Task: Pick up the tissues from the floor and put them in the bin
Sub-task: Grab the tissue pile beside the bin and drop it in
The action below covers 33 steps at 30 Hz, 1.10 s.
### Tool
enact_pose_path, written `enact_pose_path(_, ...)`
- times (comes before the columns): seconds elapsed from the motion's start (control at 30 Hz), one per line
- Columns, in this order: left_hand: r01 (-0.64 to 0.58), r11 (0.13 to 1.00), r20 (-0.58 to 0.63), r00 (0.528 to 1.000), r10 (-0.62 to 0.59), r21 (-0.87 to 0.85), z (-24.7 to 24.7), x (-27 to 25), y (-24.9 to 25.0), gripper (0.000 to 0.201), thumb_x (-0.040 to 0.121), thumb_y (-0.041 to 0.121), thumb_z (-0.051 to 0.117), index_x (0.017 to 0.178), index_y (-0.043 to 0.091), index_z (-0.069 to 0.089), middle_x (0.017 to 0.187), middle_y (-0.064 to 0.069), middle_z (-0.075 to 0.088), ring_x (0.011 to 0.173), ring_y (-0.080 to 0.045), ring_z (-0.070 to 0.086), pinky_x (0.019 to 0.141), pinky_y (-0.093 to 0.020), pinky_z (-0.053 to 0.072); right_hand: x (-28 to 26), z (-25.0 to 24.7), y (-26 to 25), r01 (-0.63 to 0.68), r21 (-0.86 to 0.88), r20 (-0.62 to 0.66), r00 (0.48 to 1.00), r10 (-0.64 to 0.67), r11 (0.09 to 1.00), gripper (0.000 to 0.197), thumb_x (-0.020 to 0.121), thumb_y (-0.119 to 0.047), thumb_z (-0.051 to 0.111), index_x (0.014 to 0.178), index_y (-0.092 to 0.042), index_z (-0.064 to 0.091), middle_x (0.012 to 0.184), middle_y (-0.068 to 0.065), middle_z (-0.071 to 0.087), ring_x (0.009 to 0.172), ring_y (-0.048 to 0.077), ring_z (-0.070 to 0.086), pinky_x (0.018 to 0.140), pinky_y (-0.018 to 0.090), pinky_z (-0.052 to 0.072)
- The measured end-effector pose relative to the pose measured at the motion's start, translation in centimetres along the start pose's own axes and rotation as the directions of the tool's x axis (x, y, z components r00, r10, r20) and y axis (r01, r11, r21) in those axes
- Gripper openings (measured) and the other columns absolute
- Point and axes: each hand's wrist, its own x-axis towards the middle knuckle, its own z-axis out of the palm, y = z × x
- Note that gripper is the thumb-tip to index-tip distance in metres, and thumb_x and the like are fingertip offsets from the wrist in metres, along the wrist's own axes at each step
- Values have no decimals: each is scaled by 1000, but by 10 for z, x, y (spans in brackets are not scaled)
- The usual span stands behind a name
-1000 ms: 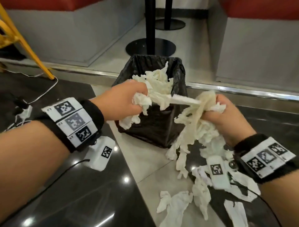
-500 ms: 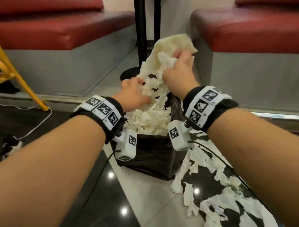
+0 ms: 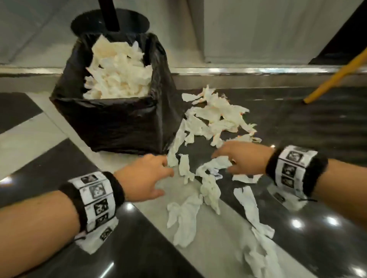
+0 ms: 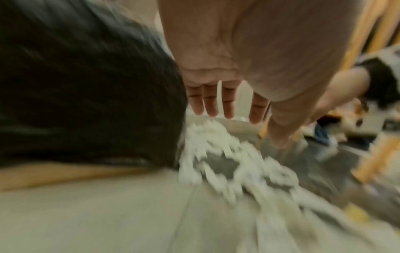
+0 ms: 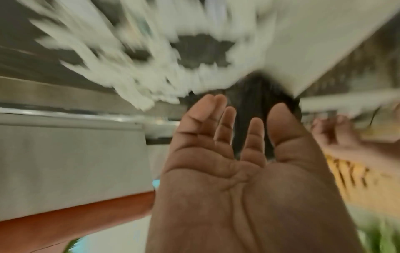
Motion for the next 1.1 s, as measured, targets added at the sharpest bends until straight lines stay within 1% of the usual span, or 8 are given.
enact_pose_path(0.27,-213,974,430,888,160,78,138,38,84,77,82,46,61,141,49,11,158,-11,-13,142,-43,-5,115,-55,6,-129,164,47,-226,21,329,921,207,974,74,79,-39,66,140,-44,26,150,-6,20,130,19,40,106,28,38)
enact_pose_path(0.37,-322,941,391,883,260,103,145,39,77,59,80,36,64,130,40,35,148,-14,34,130,-38,35,107,-43,34,-149,186,57,-242,16,322,920,224,970,82,79,-43,66,143,-47,14,157,-5,2,135,21,33,109,32,35)
enact_pose_path(0.43,-174,982,354,925,137,74,142,41,60,44,68,41,73,104,33,48,105,-1,65,90,-17,62,75,-20,50,-151,195,61,-202,-29,316,927,200,979,90,78,-44,68,142,-50,5,158,-3,-8,135,25,30,108,37,36)
enact_pose_path(0.63,-88,990,19,996,91,-108,119,26,28,18,81,41,42,79,25,50,91,-3,51,81,-22,52,74,-34,43,-115,215,55,-122,-96,363,920,149,988,104,73,-42,72,136,-59,-10,150,3,-33,126,32,30,103,44,38)
enact_pose_path(0.77,156,922,146,983,-111,-353,105,7,23,19,80,12,42,81,30,33,90,4,42,75,-20,49,67,-28,42,-77,206,53,-154,48,281,950,135,987,51,90,-25,51,136,-36,33,156,8,9,125,30,38,101,35,41)
enact_pose_path(0.87,229,926,140,971,-194,-302,99,-6,20,21,84,6,38,80,26,35,82,8,37,68,-12,40,57,-16,29,-34,185,57,-172,159,128,980,153,972,27,86,-7,46,110,-12,58,114,9,52,104,29,55,90,31,45)
enact_pose_path(1.0,365,878,112,931,-348,-311,86,-21,16,19,86,9,39,75,24,35,72,12,37,64,-7,38,56,-15,31,4,124,53,-172,384,-193,946,261,907,15,85,-13,49,99,-15,52,86,0,53,83,24,53,69,29,37)
enact_pose_path(1.1,403,860,119,915,-385,-312,74,-32,17,23,84,15,44,69,29,32,73,11,43,67,-10,45,58,-16,33,36,99,39,-117,407,-212,953,218,906,50,78,-48,58,120,-25,40,93,-1,60,86,22,58,71,32,43)
